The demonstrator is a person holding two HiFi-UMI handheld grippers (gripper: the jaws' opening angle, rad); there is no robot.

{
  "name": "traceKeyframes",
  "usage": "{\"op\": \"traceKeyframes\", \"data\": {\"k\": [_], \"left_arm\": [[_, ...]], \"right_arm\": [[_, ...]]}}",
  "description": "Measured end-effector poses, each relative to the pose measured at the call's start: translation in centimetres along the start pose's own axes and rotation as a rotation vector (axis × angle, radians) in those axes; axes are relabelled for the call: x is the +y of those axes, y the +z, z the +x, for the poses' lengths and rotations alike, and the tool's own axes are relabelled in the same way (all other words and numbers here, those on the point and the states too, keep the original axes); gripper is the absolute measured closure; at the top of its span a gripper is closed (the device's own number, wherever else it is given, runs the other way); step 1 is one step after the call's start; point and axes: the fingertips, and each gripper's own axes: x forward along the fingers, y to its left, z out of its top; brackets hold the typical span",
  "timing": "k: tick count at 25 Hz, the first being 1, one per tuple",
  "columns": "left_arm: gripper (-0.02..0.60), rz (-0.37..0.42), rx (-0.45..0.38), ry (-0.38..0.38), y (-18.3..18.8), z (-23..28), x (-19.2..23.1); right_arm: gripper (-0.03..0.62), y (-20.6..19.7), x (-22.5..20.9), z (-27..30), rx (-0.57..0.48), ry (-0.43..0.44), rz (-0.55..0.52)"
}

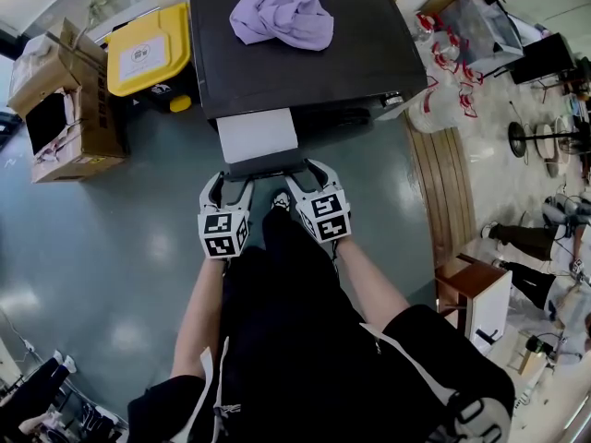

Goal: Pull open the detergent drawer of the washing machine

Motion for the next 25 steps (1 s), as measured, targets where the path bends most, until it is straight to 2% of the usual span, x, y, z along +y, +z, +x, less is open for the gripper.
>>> {"op": "traceKeyframes", "data": {"k": [25], "left_arm": [[0.301,0.000,-0.003,-0.002,-1.6,-1.8,-1.0]], "right_arm": [[0.382,-1.6,1.2,-1.8,-0.007,-0.009,0.003]]}}
